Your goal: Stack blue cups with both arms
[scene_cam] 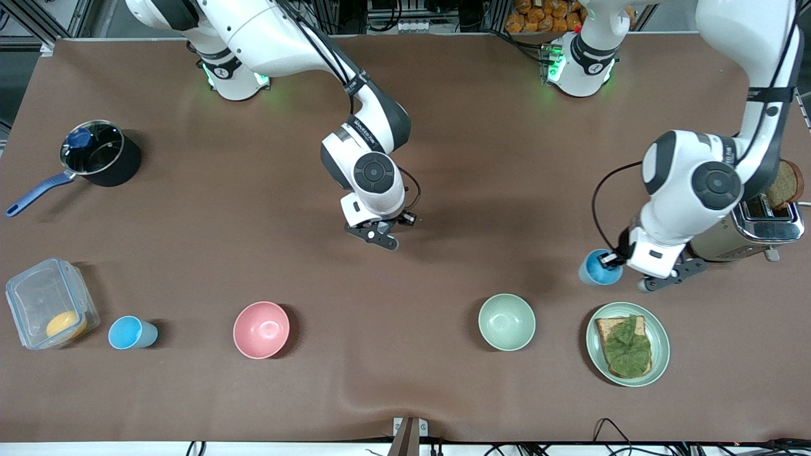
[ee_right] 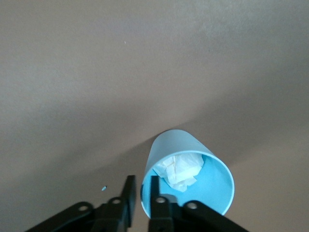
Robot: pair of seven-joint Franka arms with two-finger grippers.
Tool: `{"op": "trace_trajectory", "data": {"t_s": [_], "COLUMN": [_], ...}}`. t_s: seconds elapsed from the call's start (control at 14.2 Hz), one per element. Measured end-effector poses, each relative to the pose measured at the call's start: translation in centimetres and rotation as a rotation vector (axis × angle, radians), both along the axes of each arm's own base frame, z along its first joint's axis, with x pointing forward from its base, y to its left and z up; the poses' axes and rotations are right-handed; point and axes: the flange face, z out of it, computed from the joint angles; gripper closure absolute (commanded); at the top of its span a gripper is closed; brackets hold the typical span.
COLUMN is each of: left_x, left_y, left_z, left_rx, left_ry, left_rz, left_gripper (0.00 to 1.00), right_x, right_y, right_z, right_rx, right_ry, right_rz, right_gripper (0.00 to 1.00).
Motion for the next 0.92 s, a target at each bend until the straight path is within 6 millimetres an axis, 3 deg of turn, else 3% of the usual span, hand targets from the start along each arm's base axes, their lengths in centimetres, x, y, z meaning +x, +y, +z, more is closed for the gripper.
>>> {"op": "trace_trajectory", "data": {"t_s": [0.21,0.42,0.57,0.71,0.92], "left_x": [-0.5,-0.6,-0.8,-1.1,-2.4], "left_y": [-3.2,-4.4,-6.7,-10.3,-18.9], "left_z": [0.5,0.9,1.5,1.9,2.0], "left_rx": [-0.026,-0.036,-0.047,-0.065,-0.109], "left_ry": [-0.005,-0.009,-0.017,-0.025,-0.028], "left_rz": [0.037,0.063,0.086,0.094,0.093], "left_gripper": [1.0,1.0,1.0,1.0,1.0], "right_x": [2.0,6.1,8.4,10.3,12.5], "right_y": [-1.1,-6.6,-11.9,-18.1,-28.8], "right_z": [2.0,7.8,12.2,15.5,19.2], "right_rx": [0.01,0.014,0.025,0.036,0.071], "right_ry": [-0.027,-0.031,-0.032,-0.026,-0.009], "right_rz": [-0.028,-0.044,0.037,0.134,0.33], "right_gripper": [0.0,0.0,0.0,0.0,0.0]}}
